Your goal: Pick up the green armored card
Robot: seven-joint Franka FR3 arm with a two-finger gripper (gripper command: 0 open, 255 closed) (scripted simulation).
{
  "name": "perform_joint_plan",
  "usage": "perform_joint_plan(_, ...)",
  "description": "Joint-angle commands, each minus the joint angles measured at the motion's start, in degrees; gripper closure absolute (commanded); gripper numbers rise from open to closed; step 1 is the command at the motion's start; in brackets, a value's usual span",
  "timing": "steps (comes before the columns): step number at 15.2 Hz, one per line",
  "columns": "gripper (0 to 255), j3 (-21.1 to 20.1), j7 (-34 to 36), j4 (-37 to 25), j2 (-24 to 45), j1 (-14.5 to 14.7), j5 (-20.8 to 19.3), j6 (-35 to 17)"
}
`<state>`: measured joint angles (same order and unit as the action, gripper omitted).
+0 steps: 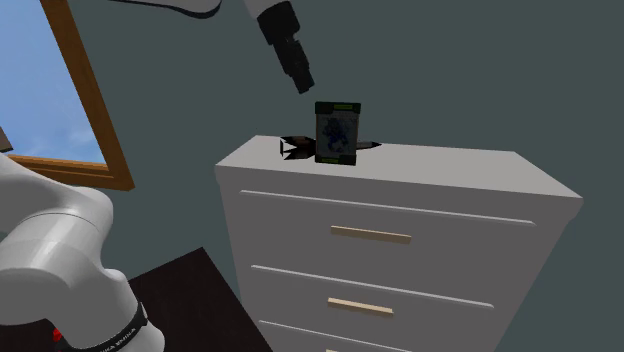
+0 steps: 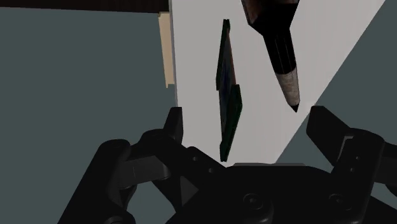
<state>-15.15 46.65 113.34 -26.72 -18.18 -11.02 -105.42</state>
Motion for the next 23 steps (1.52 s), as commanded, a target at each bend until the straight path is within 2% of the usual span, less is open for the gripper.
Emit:
perform_joint_plan(1,0,-1.21,3.62,-2.58,1.4,-1.65,-2.28,-0.07)
perform_joint_plan(8,0,-1.12,5.04,4.59,-0.17,-1.33,-2.37,-5.53)
perform_joint_plan(10,0,-1.12,5.04,4.59,-0.17,-1.33,-2.37,-5.53)
perform_joint_plan(11,255,-1.09,5.01,4.63,-0.19,-1.33,-2.36,-5.55)
perform_joint_plan(20,255,-1.12,5.04,4.59,-0.17,-1.33,-2.37,-5.53)
perform_joint_plan(23,255,-1.12,4.46,1.84,0.37,-1.44,-2.3,-3.38)
